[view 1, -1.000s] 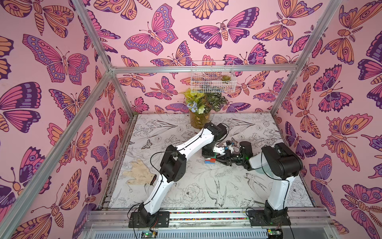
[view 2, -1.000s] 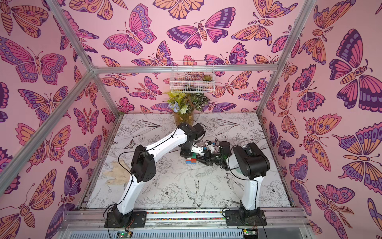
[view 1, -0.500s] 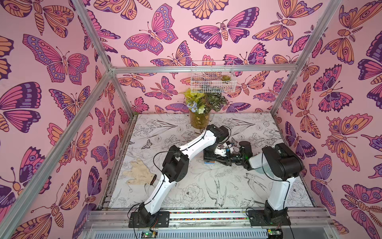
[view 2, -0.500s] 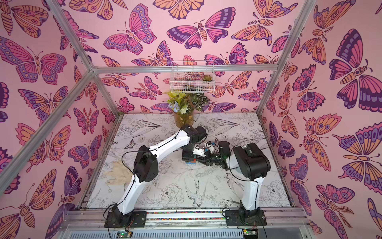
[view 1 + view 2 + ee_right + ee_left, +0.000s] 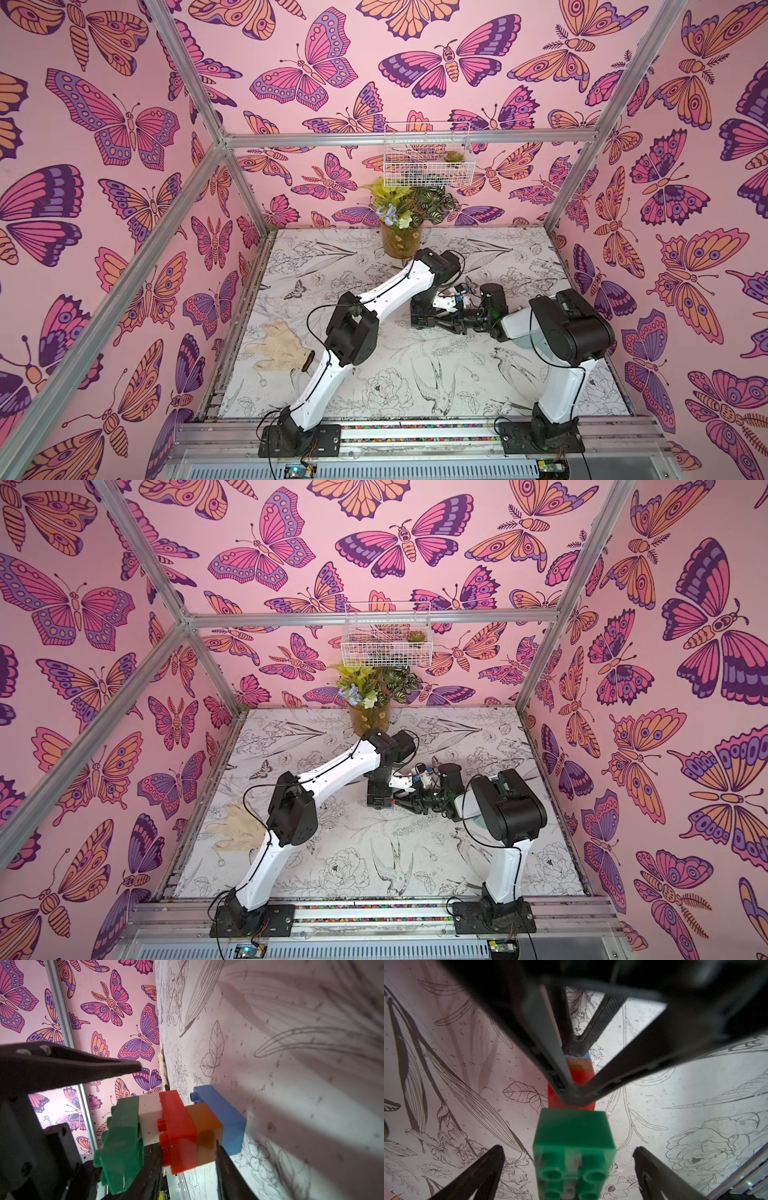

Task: Assemble the number 5 with lego
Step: Assemble the lego brick with the lego brick, then adjust the lego brick at the center of the board.

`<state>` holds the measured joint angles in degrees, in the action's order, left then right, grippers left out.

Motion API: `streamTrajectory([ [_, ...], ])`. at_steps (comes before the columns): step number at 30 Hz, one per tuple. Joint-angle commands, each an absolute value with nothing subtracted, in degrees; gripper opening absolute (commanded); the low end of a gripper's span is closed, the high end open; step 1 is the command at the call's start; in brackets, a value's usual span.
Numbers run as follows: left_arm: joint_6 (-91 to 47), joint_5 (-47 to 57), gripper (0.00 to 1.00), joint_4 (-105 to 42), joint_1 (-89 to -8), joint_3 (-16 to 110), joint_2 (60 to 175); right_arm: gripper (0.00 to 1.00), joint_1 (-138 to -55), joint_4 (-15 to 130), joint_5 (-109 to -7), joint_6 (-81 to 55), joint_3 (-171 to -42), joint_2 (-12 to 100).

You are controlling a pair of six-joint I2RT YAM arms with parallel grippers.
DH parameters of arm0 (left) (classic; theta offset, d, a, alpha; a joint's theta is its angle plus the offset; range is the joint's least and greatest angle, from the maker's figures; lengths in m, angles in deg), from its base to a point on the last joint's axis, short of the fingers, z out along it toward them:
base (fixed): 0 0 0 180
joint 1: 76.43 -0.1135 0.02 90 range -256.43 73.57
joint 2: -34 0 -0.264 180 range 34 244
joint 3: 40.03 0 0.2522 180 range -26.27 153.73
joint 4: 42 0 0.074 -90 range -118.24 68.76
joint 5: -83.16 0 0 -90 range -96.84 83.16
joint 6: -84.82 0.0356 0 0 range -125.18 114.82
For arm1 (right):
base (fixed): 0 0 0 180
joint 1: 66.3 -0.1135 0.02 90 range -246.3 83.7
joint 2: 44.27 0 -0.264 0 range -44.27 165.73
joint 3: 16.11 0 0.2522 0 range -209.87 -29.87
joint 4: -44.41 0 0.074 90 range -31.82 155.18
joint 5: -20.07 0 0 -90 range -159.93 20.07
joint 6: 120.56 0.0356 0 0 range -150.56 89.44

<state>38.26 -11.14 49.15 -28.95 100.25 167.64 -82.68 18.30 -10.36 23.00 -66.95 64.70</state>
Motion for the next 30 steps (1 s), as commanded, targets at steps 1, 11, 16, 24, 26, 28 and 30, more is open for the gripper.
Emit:
streamTrajectory([
  [1,38.28,-10.21,1.0,47.85,-29.08,100.92,165.03,0.43,-83.79,23.57,-12.09,20.95,-66.23,62.72],
  [11,38.84,-10.91,1.0,47.33,-30.2,101.0,163.22,0.43,-83.04,24.92,-12.2,20.81,-66.66,61.21],
  [16,38.35,-11.21,1.0,45.76,-31.14,100.7,161.19,0.43,-82.41,25.14,-11.48,20.16,-66.33,59.71],
  [24,36.18,-9.57,1.0,35.86,-33.31,92.24,153.82,0.43,-80.73,29.0,-10.67,17.76,-66.25,57.51],
  [26,35.31,-9.7,1.0,31.53,-33.86,88.66,151.03,0.42,-79.92,33.92,-11.57,14.6,-66.64,56.41],
  [28,33.72,-10.53,1.0,25.54,-34.53,83.55,147.36,0.42,-79.24,40.34,-12.69,10.4,-67.21,55.05],
  [30,32.46,-10.74,1.0,19.72,-34.99,77.98,143.92,0.42,-78.75,44.09,-13.66,7.94,-67.66,54.23],
])
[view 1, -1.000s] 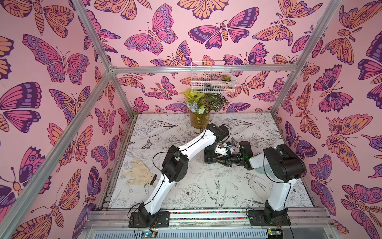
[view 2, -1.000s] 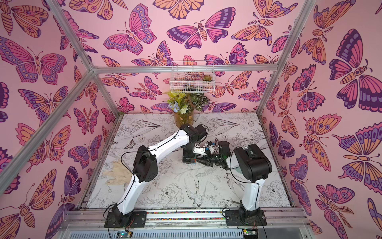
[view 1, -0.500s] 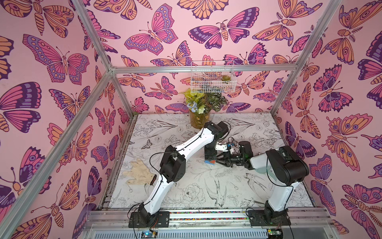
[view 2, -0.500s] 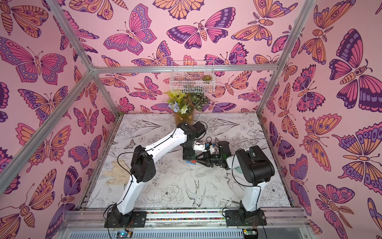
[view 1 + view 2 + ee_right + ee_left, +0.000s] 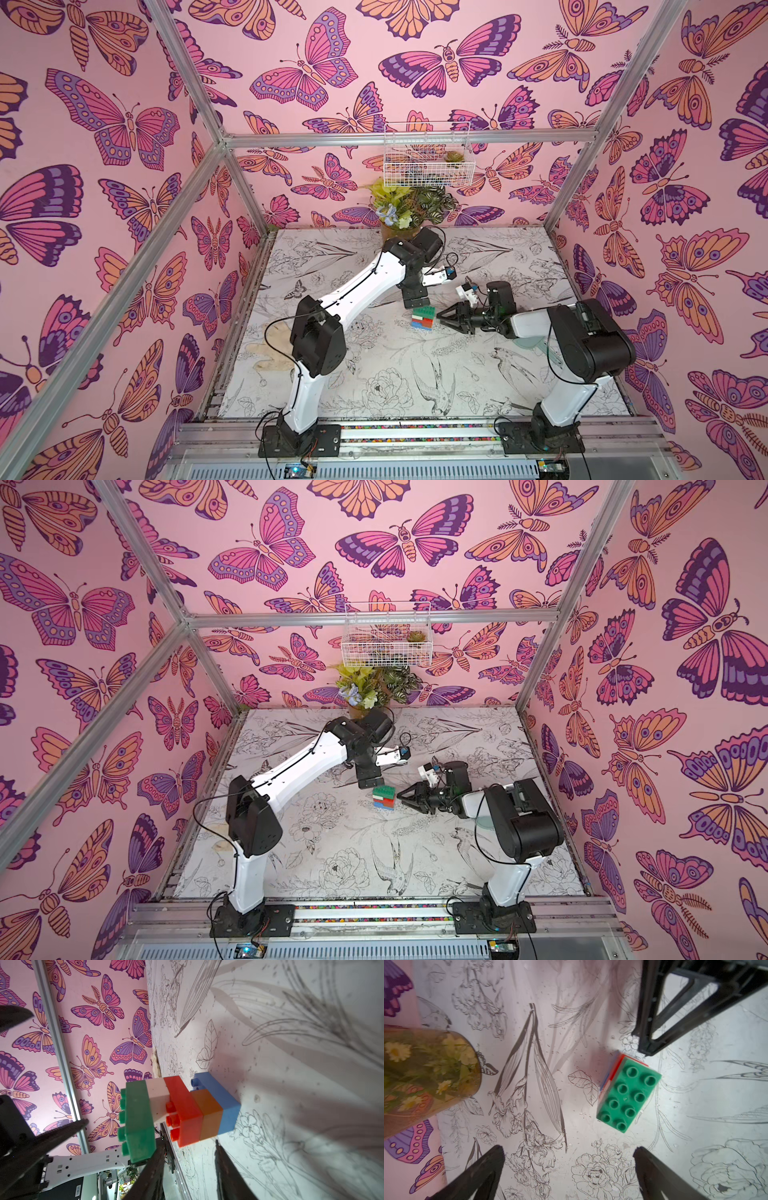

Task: Assemble the number 5 with lego
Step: Adjust the lego brick at the center of the board.

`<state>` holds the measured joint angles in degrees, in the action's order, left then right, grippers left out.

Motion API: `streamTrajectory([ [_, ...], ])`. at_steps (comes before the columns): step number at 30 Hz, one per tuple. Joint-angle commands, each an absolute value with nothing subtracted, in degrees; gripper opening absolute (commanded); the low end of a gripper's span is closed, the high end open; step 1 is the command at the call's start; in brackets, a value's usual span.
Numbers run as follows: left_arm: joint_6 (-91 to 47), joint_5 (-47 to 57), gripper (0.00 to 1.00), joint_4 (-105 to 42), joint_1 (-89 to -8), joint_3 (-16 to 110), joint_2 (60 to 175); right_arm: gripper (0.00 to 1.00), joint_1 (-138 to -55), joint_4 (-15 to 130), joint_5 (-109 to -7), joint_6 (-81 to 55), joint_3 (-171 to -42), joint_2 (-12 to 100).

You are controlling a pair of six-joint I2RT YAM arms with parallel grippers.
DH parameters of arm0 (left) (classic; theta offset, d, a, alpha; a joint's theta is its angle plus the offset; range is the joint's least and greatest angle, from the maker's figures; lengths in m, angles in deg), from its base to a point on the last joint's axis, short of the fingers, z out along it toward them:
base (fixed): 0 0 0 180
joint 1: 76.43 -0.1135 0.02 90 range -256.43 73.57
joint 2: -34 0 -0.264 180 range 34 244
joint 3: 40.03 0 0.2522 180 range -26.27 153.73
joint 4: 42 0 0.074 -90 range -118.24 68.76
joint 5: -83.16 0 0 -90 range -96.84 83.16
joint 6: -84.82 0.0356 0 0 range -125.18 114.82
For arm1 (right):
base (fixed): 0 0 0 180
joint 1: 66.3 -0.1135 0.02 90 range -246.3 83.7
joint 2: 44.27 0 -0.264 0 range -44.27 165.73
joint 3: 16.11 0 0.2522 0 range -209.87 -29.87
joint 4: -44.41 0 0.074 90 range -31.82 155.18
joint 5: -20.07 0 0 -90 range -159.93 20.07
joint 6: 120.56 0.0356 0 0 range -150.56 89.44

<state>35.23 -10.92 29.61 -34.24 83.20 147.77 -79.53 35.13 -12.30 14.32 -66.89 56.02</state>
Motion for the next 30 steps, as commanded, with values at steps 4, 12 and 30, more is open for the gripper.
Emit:
streamTrajectory([
  [4,28.49,-12.47,1.0,5.88,-35.55,64.77,135.85,0.4,-78.65,44.72,-14.65,7.42,-68.6,55.17],
  [12,16.74,-12.36,1.0,-16.97,-35.83,38.79,120.83,0.37,-78.66,43.84,-16.11,8.21,-72.75,59.07],
  [30,-1.23,-5.33,1.0,-47.97,-34.41,7.66,111.55,0.36,-83.66,39.37,-18.16,11.89,-76.13,65.76],
])
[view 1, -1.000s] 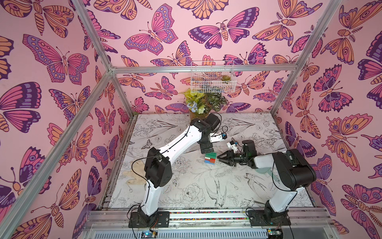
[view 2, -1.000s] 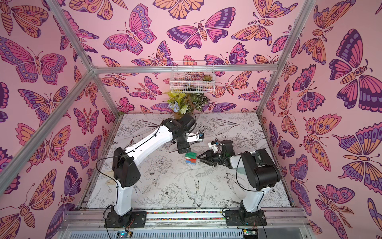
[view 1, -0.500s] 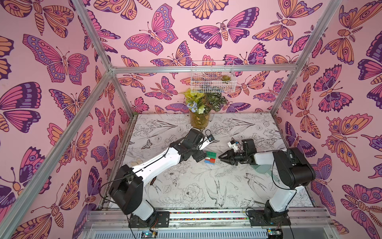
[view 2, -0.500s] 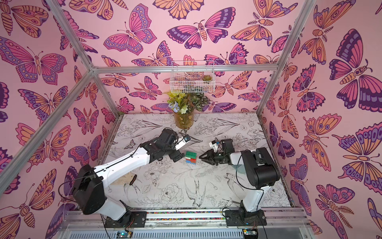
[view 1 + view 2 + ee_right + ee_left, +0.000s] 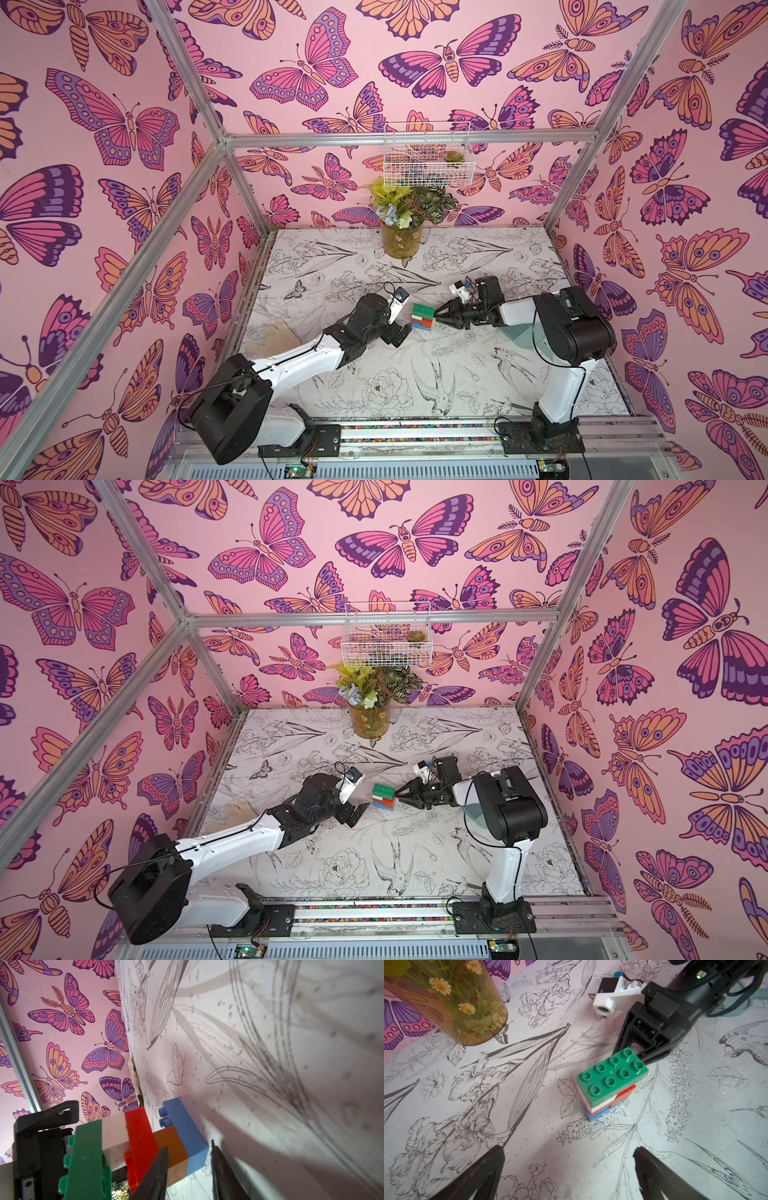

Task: Assemble the number 5 with lego
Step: Adjust the lego brick at the center of the board.

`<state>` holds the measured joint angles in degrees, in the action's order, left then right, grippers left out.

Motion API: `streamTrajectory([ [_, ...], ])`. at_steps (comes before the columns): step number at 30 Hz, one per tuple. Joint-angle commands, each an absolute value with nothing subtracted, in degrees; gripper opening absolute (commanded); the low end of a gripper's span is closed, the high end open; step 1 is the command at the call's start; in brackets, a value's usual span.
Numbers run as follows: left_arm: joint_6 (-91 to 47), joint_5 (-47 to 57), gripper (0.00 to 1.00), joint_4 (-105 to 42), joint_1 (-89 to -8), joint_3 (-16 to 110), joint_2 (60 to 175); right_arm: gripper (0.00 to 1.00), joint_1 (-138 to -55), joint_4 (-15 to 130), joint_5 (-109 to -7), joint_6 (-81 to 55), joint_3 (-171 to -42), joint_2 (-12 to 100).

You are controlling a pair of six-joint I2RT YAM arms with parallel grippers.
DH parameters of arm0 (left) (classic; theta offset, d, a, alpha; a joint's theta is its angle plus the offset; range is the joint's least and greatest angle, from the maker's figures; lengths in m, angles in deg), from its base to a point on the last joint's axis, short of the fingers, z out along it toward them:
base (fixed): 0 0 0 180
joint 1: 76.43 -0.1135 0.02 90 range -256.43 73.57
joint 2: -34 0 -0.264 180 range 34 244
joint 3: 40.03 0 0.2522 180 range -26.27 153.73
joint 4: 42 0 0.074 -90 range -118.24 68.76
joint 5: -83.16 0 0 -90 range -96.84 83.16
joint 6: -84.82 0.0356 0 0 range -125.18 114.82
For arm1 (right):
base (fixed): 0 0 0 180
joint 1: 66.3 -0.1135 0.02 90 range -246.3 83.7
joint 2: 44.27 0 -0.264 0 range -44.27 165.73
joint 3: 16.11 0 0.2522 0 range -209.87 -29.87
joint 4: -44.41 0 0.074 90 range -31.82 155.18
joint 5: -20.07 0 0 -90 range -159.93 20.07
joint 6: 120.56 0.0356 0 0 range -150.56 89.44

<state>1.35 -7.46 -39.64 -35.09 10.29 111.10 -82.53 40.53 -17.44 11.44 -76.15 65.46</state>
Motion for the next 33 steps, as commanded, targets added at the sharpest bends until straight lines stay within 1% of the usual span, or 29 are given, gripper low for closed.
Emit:
streamTrajectory([
  [1,-1.27,-5.19,1.0,-49.43,-34.24,6.78,111.92,0.36,-83.95,39.25,-18.25,11.95,-75.74,65.67],
  [5,-0.75,-2.48,1.0,-57.57,-34.07,2.41,113.9,0.36,-85.21,37.8,-19.09,12.59,-73.6,65.59],
  [11,-0.69,3.89,1.0,-76.62,-34.07,-4.47,120.62,0.36,-86.65,36.78,-19.39,13.82,-72.32,65.96],
  [17,-0.08,6.67,1.0,-89.91,-34.32,-6.49,128.64,0.36,-86.77,39.19,-20.18,12.89,-72.56,64.9],
  [21,-2.52,9.25,1.0,-98.74,-35.84,-6.62,134.26,0.36,-86.58,41.15,-20.44,11.96,-72.89,64.15],
  [24,-3.15,10.0,1.0,-101.05,-36.37,-5.82,137.08,0.36,-86.24,42.19,-20.54,11.48,-72.76,63.49],
  [33,-3.06,10.25,0.98,-102.24,-36.93,-3.63,140.37,0.36,-84.7,46.29,-20.34,9.1,-72.95,61.22],
])
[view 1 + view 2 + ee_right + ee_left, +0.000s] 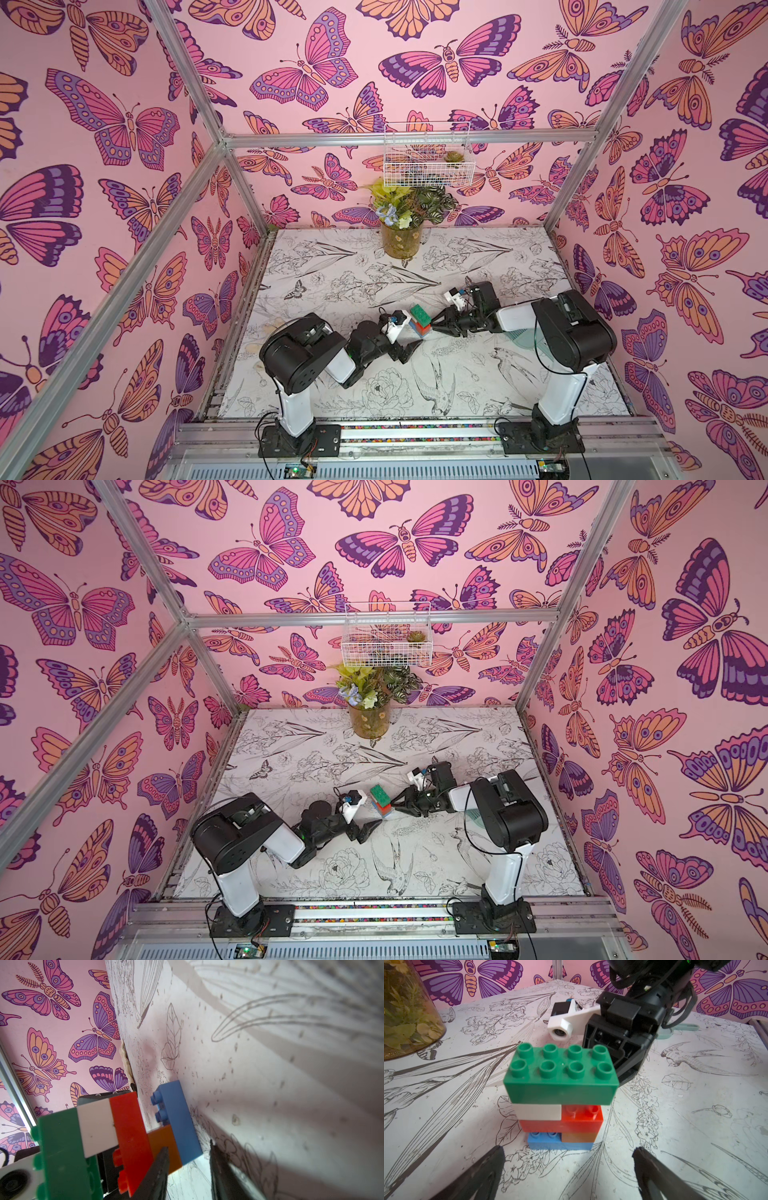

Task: Assemble the number 5 with lego
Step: Adjust the lego brick at the center of the board.

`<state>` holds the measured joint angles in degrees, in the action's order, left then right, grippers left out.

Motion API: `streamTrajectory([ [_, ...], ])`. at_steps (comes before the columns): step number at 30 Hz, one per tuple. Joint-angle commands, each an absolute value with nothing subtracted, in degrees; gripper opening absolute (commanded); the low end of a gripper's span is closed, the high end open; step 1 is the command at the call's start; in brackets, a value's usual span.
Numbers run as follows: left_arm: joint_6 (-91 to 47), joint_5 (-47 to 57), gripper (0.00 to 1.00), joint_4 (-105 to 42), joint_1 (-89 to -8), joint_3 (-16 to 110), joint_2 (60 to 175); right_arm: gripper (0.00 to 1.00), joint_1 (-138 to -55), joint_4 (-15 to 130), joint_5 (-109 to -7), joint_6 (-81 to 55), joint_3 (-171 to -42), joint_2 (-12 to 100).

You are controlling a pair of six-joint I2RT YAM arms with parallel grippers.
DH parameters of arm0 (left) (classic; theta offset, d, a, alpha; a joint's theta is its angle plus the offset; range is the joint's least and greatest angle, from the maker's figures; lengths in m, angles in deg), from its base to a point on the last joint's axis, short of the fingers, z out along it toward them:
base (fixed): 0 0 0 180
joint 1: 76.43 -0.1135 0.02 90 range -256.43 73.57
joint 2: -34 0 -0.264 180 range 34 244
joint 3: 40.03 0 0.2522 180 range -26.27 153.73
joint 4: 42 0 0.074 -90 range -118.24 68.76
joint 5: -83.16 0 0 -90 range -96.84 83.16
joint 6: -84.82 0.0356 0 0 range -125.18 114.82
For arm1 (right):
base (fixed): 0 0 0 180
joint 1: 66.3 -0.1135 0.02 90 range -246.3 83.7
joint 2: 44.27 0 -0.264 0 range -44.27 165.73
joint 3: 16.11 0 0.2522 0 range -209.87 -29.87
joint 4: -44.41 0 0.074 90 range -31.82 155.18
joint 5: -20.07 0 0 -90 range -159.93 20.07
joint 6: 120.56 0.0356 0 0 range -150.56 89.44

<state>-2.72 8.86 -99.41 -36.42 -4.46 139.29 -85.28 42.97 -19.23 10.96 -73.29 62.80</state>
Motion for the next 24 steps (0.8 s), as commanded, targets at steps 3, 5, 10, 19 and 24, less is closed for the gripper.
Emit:
streamTrajectory([
  [3,-3.13,10.91,0.98,-102.22,-36.95,-2.29,141.56,0.36,-84.58,46.66,-20.25,8.9,-73.07,61.15],
  [5,-3.39,10.21,0.98,-102.24,-36.93,-1.58,142.26,0.36,-84.49,46.75,-20.1,8.86,-73.12,61.1],
  [10,-3.51,10.18,0.94,-102.18,-36.89,0.16,144.29,0.35,-84.02,48.29,-19.92,7.96,-73.14,60.3],
  [19,-4.02,10.69,0.89,-102.15,-37.06,1.68,145.97,0.35,-83.26,49.48,-19.83,7.04,-72.73,59.47],
  [24,-4.28,10.91,0.87,-102.15,-37.22,2.02,146.3,0.35,-83.2,49.21,-19.74,7.06,-72.58,59.51],
])
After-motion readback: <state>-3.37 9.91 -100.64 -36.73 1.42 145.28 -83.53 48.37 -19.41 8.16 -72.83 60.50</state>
